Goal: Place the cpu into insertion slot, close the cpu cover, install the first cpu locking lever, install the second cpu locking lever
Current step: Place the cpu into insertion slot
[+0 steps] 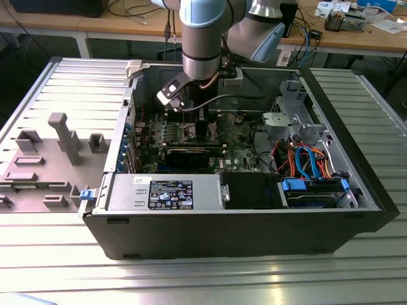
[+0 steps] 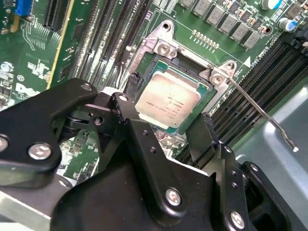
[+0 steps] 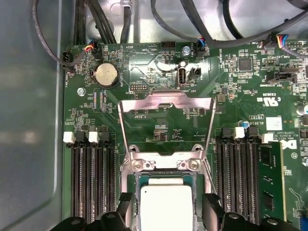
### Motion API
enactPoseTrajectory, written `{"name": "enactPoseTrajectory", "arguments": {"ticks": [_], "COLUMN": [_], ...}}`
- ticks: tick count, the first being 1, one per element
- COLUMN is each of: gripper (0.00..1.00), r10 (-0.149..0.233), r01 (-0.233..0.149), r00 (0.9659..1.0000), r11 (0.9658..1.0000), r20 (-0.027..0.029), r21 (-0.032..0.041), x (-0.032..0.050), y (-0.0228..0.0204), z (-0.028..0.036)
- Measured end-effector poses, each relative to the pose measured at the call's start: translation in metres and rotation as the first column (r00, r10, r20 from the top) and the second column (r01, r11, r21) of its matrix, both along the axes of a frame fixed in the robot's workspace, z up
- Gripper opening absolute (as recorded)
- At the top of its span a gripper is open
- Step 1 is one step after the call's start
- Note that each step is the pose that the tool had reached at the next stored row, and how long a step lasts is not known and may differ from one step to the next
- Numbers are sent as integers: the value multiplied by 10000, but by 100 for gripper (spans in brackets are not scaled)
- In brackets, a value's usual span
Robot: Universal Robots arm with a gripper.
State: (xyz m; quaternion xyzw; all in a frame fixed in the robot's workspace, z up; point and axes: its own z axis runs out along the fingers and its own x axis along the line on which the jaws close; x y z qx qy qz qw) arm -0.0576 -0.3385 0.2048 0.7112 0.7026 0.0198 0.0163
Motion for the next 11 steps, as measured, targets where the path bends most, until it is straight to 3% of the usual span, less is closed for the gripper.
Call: {"name": "enactPoseTrajectory", "arguments": {"ticks": [3,4,5,6,7,8,11], "gripper": [60,47,41,41,29,23,17], "r10": [-1,-1,0,-1,-1,-1,0], "r01": [1,1,0,1,1,1,0], "r00": [10000,10000,10000,10000,10000,10000,10000], "r11": [10000,10000,10000,10000,10000,10000,10000], "r20": [3,-1,1,2,1,1,1], "r21": [3,-2,-5,-12,-23,-34,-42], "x": [0,0,0,0,0,0,0], "y": [0,0,0,1,0,2,2], "z": [5,12,20,24,32,40,52]}}
